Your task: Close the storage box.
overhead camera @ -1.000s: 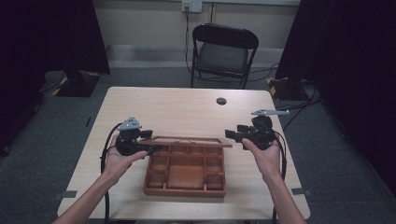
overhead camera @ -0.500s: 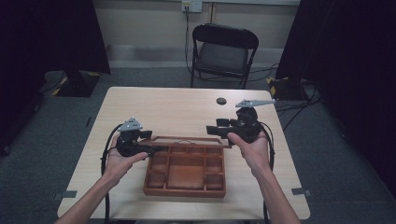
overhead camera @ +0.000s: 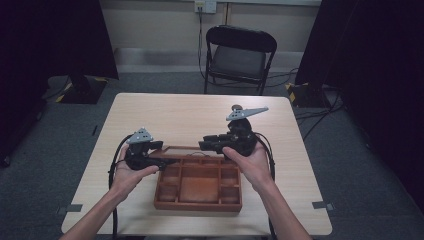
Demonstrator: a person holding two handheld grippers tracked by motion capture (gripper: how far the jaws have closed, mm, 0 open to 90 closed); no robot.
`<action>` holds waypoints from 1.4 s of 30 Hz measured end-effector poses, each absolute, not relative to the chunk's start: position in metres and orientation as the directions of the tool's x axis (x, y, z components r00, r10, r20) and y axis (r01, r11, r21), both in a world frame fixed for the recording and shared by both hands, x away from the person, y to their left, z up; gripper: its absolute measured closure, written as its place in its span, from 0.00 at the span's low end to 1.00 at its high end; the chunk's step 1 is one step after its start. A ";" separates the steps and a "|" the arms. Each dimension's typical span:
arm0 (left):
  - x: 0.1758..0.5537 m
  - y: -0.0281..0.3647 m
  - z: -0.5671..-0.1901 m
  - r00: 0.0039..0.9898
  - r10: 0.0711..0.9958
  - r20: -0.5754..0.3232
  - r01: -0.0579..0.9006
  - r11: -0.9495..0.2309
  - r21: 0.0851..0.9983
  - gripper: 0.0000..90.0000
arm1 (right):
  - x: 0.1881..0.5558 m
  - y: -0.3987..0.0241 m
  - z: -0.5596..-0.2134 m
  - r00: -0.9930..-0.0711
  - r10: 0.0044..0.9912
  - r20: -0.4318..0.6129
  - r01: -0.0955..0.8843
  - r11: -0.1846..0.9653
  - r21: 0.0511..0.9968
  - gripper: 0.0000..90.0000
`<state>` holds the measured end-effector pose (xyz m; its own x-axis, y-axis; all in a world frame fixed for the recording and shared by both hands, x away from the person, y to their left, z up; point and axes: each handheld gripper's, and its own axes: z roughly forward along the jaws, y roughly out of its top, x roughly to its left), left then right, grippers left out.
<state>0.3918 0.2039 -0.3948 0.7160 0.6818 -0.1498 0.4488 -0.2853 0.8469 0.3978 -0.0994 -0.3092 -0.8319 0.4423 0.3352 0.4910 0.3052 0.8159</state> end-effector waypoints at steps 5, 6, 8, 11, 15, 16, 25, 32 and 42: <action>0.393 0.205 -0.395 0.716 0.681 -0.155 0.451 -0.282 0.847 0.20 | 0.399 -0.095 -0.312 -0.834 0.423 0.355 0.504 0.320 0.802 0.77; 0.392 0.205 -0.395 0.716 0.681 -0.154 0.451 -0.283 0.846 0.20 | 0.399 -0.093 -0.313 -0.835 0.413 0.364 0.508 0.327 0.797 0.78; 0.392 0.205 -0.395 0.716 0.682 -0.153 0.450 -0.282 0.847 0.20 | 0.399 -0.091 -0.314 -0.837 0.415 0.357 0.504 0.332 0.797 0.79; 0.392 0.205 -0.396 0.719 0.680 -0.147 0.446 -0.288 0.847 0.20 | 0.400 -0.089 -0.316 -0.837 0.412 0.361 0.509 0.342 0.790 0.80; 0.392 0.205 -0.396 0.720 0.679 -0.144 0.443 -0.290 0.848 0.19 | 0.401 -0.086 -0.320 -0.836 0.402 0.372 0.520 0.366 0.772 0.84; 0.392 0.205 -0.396 0.724 0.677 -0.135 0.436 -0.297 0.849 0.19 | 0.401 -0.086 -0.321 -0.837 0.403 0.370 0.520 0.373 0.769 0.85; 0.390 0.204 -0.396 0.729 0.674 -0.118 0.424 -0.309 0.851 0.19 | 0.406 -0.088 -0.326 -0.814 0.394 0.426 0.565 0.367 0.739 0.84; 0.389 0.205 -0.397 0.729 0.674 -0.119 0.425 -0.309 0.851 0.19 | 0.407 -0.087 -0.325 -0.807 0.378 0.454 0.582 0.374 0.722 0.90; 0.388 0.210 -0.397 0.718 0.686 -0.115 0.432 -0.311 0.846 0.19 | 0.407 -0.086 -0.325 -0.814 0.375 0.443 0.571 0.385 0.725 0.90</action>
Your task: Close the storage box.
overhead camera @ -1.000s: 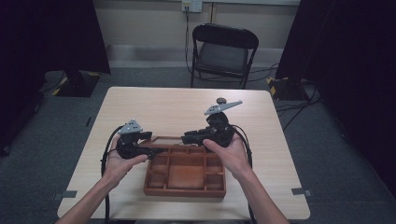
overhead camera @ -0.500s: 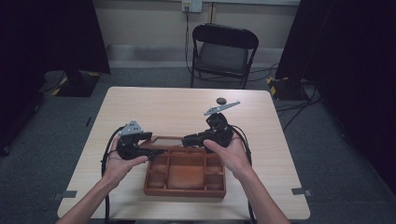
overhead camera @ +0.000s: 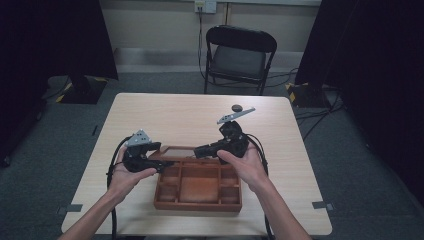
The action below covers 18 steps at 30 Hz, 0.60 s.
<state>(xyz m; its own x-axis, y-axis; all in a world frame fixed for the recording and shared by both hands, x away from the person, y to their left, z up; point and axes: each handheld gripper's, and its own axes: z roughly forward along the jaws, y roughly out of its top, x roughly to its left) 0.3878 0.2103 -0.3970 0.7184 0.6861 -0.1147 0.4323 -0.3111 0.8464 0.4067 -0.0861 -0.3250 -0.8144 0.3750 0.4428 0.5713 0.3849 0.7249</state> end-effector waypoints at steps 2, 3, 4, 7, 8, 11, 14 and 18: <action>0.389 0.213 -0.398 0.707 0.693 -0.142 0.454 -0.291 0.842 0.19 | 0.407 -0.086 -0.325 -0.814 0.376 0.442 0.571 0.382 0.726 0.90; 0.390 0.215 -0.399 0.706 0.694 -0.140 0.458 -0.296 0.838 0.19 | 0.407 -0.086 -0.325 -0.814 0.375 0.443 0.571 0.383 0.726 0.90; 0.390 0.216 -0.400 0.701 0.697 -0.147 0.467 -0.294 0.834 0.19 | 0.407 -0.086 -0.324 -0.813 0.377 0.444 0.573 0.382 0.725 0.90; 0.388 0.224 -0.403 0.699 0.702 -0.137 0.475 -0.313 0.823 0.19 | 0.408 -0.086 -0.324 -0.814 0.376 0.443 0.572 0.388 0.722 0.91; 0.388 0.226 -0.403 0.697 0.704 -0.139 0.479 -0.312 0.820 0.19 | 0.408 -0.085 -0.324 -0.815 0.374 0.443 0.572 0.393 0.720 0.91; 0.388 0.233 -0.406 0.690 0.711 -0.137 0.488 -0.317 0.813 0.19 | 0.406 -0.085 -0.324 -0.817 0.378 0.435 0.568 0.400 0.720 0.91; 0.389 0.243 -0.410 0.677 0.722 -0.143 0.505 -0.314 0.804 0.19 | 0.405 -0.086 -0.324 -0.819 0.379 0.431 0.566 0.404 0.719 0.91; 0.391 0.251 -0.415 0.674 0.724 -0.149 0.538 -0.342 0.771 0.21 | 0.404 -0.086 -0.325 -0.825 0.373 0.425 0.558 0.419 0.716 0.91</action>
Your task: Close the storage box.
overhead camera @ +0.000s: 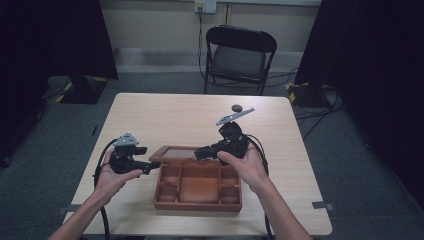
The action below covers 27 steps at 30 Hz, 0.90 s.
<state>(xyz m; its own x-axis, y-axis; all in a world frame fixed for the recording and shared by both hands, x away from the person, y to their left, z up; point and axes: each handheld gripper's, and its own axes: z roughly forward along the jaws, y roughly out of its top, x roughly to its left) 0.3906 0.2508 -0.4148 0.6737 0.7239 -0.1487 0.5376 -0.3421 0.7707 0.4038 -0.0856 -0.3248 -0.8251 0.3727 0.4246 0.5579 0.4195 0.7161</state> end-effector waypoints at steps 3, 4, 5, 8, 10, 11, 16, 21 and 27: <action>0.392 0.258 -0.421 0.655 0.741 -0.148 0.552 -0.336 0.763 0.22 | 0.402 -0.085 -0.326 -0.826 0.374 0.422 0.557 0.431 0.710 0.90; 0.393 0.262 -0.423 0.650 0.743 -0.160 0.565 -0.331 0.756 0.22 | 0.401 -0.085 -0.327 -0.826 0.374 0.421 0.557 0.434 0.708 0.90; 0.394 0.264 -0.424 0.640 0.753 -0.155 0.569 -0.329 0.753 0.22 | 0.400 -0.086 -0.327 -0.827 0.374 0.419 0.556 0.441 0.704 0.90; 0.399 0.272 -0.426 0.617 0.769 -0.171 0.585 -0.302 0.752 0.22 | 0.399 -0.088 -0.328 -0.825 0.378 0.419 0.558 0.436 0.706 0.90; 0.400 0.276 -0.426 0.606 0.778 -0.164 0.584 -0.295 0.756 0.22 | 0.399 -0.089 -0.328 -0.825 0.382 0.417 0.558 0.433 0.707 0.90; 0.401 0.278 -0.426 0.598 0.784 -0.166 0.585 -0.285 0.760 0.22 | 0.398 -0.089 -0.329 -0.825 0.381 0.417 0.558 0.436 0.706 0.90; 0.403 0.284 -0.428 0.567 0.804 -0.178 0.599 -0.254 0.760 0.22 | 0.393 -0.088 -0.333 -0.831 0.381 0.405 0.549 0.449 0.704 0.90; 0.408 0.289 -0.435 0.550 0.815 -0.182 0.627 -0.259 0.735 0.19 | 0.387 -0.087 -0.340 -0.837 0.374 0.399 0.541 0.456 0.707 0.90; 0.411 0.292 -0.439 0.528 0.830 -0.183 0.641 -0.247 0.727 0.18 | 0.377 -0.086 -0.347 -0.840 0.388 0.378 0.532 0.457 0.713 0.90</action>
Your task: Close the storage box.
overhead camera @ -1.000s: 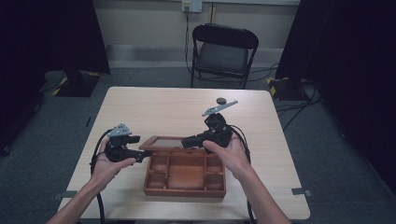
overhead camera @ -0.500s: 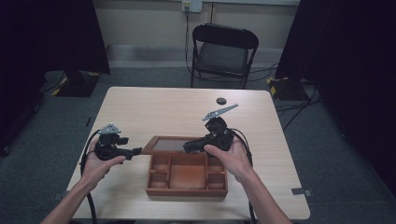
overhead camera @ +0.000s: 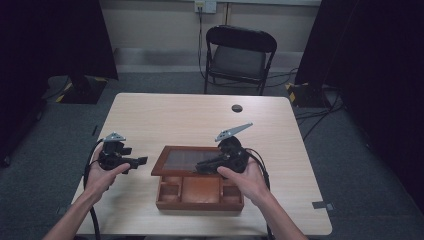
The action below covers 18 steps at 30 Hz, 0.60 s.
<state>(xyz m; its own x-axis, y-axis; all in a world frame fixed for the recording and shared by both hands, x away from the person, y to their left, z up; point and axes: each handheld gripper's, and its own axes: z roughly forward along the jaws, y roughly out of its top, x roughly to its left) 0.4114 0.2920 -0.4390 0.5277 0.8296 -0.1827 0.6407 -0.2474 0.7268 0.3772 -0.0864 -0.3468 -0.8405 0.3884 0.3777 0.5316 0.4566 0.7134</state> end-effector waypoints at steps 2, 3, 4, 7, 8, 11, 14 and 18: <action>0.412 0.293 -0.439 0.526 0.831 -0.181 0.641 -0.249 0.726 0.18 | 0.372 -0.086 -0.352 -0.846 0.393 0.360 0.520 0.461 0.719 0.90; 0.412 0.293 -0.439 0.527 0.831 -0.179 0.641 -0.250 0.725 0.18 | 0.370 -0.086 -0.354 -0.846 0.393 0.359 0.520 0.463 0.718 0.90; 0.412 0.293 -0.440 0.528 0.831 -0.178 0.642 -0.253 0.723 0.18 | 0.367 -0.085 -0.356 -0.847 0.395 0.357 0.520 0.470 0.714 0.90; 0.412 0.293 -0.440 0.525 0.832 -0.177 0.645 -0.254 0.721 0.18 | 0.359 -0.084 -0.370 -0.853 0.390 0.347 0.510 0.477 0.716 0.90; 0.412 0.293 -0.440 0.525 0.833 -0.176 0.646 -0.254 0.720 0.18 | 0.359 -0.084 -0.370 -0.853 0.390 0.347 0.510 0.477 0.716 0.90; 0.412 0.292 -0.441 0.525 0.832 -0.178 0.647 -0.254 0.719 0.18 | 0.353 -0.083 -0.383 -0.855 0.388 0.344 0.508 0.491 0.708 0.90; 0.413 0.292 -0.442 0.523 0.833 -0.179 0.652 -0.256 0.714 0.18 | 0.347 -0.081 -0.398 -0.856 0.392 0.336 0.507 0.513 0.693 0.90; 0.413 0.293 -0.442 0.517 0.837 -0.179 0.655 -0.253 0.712 0.18 | 0.344 -0.078 -0.412 -0.857 0.399 0.326 0.507 0.541 0.671 0.90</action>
